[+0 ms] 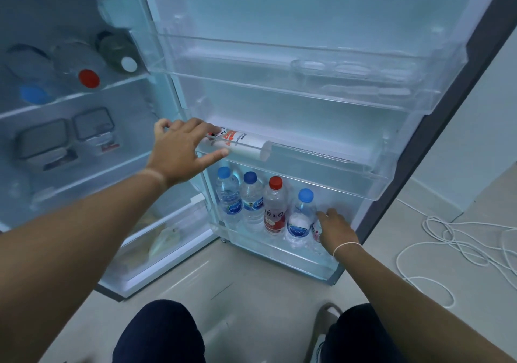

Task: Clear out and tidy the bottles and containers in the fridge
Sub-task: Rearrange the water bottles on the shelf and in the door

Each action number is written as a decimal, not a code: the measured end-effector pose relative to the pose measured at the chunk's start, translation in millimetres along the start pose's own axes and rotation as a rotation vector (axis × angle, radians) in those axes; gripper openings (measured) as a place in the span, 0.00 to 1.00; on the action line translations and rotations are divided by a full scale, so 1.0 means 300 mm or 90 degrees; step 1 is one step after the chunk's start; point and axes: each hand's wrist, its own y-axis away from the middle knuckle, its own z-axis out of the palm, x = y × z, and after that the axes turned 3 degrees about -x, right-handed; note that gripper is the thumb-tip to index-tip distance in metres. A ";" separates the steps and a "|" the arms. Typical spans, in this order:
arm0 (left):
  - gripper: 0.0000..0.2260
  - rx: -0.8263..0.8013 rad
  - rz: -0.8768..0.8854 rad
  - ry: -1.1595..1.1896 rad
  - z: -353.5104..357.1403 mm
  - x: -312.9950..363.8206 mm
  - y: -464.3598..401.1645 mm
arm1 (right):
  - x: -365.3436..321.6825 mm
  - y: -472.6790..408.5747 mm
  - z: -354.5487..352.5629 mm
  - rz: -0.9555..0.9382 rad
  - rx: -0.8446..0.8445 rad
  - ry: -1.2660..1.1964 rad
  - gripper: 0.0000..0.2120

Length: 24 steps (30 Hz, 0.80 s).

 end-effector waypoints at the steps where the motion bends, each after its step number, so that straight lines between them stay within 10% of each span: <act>1: 0.28 0.000 -0.002 -0.002 0.002 -0.002 0.001 | -0.001 0.003 0.004 -0.001 0.005 -0.003 0.23; 10: 0.30 -0.010 -0.015 -0.010 -0.008 0.003 0.014 | -0.004 0.082 -0.017 -0.006 0.029 -0.078 0.29; 24: 0.33 -0.101 0.001 -0.022 -0.073 0.258 0.087 | 0.284 0.257 -0.173 0.026 0.132 -0.252 0.11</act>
